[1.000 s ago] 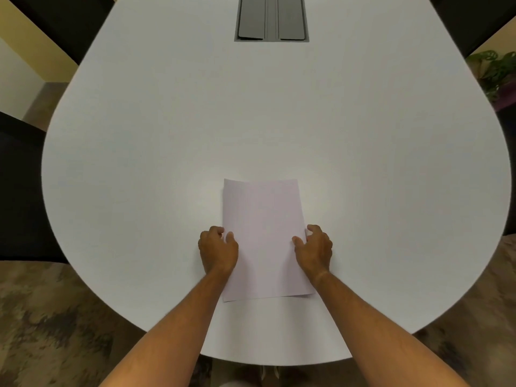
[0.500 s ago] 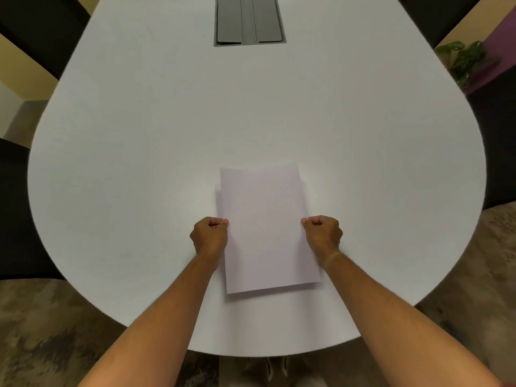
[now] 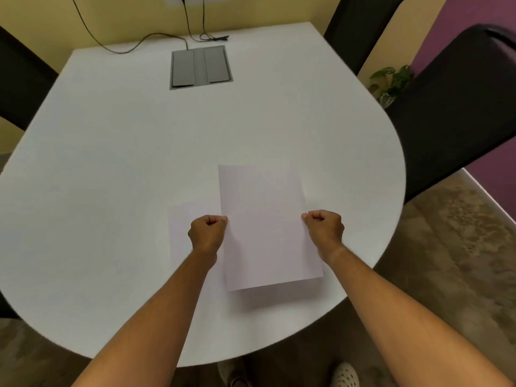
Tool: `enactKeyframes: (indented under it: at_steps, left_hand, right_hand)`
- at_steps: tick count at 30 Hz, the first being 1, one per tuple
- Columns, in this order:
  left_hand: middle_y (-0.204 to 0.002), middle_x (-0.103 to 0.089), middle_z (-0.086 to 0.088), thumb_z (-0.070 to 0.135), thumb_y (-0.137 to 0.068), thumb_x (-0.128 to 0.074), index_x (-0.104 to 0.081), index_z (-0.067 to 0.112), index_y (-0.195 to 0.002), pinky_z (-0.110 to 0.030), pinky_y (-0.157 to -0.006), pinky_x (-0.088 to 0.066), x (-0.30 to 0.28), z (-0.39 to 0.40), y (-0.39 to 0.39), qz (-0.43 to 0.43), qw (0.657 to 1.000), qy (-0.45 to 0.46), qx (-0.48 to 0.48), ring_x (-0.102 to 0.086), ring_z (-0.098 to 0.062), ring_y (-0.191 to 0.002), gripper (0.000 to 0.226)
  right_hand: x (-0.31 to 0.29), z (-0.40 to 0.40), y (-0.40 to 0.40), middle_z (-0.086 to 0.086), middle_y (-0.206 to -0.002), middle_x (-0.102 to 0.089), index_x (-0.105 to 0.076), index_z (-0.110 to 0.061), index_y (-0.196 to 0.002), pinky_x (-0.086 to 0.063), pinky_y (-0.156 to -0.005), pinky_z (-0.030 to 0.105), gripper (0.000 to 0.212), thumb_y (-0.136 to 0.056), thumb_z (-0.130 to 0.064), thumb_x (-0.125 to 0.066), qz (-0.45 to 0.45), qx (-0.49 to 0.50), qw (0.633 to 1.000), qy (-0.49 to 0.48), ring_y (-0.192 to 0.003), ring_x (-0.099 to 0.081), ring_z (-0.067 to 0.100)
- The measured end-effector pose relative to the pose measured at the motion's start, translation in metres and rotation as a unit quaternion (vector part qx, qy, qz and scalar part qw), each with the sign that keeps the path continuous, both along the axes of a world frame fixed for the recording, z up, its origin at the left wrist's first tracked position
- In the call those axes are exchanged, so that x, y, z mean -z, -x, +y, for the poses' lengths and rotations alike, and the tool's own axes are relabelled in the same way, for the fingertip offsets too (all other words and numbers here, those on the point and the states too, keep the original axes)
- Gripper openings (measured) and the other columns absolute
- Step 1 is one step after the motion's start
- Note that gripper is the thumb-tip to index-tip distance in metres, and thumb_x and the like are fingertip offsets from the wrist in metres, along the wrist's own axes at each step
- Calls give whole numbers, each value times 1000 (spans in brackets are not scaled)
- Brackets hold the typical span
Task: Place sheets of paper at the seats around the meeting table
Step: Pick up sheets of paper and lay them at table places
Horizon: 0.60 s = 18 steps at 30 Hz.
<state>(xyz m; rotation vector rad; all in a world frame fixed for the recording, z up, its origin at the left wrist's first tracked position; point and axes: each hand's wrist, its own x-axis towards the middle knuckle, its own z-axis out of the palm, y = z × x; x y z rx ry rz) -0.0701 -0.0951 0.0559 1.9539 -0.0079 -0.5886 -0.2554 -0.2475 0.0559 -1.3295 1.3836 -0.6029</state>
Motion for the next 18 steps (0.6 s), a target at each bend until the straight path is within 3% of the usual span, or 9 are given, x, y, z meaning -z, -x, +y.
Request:
enactKeyframes:
  at_steps: [9, 18]
  left_hand:
    - [-88, -71, -6, 16, -86, -72, -69, 13, -75, -34, -78, -57, -17, -89, 119, 14, 999, 35, -17, -68, -25, -84, 12]
    - [-91, -72, -10, 10, -84, -72, -71, 7, -79, -42, -88, -58, -17, -164, 146, 52, 994, 79, -53, -70, -31, -93, 6]
  right_hand:
    - [-27, -100, 116, -5, -80, -66, -67, -17, -74, -42, -59, 11, 15, -88, -12, -71, -32, -26, 999, 18, -75, -59, 3]
    - [-31, -190, 130, -7, -80, -65, -68, -17, -76, -42, -58, 12, 13, -88, -13, -71, -26, -51, 998, 23, -74, -59, 5]
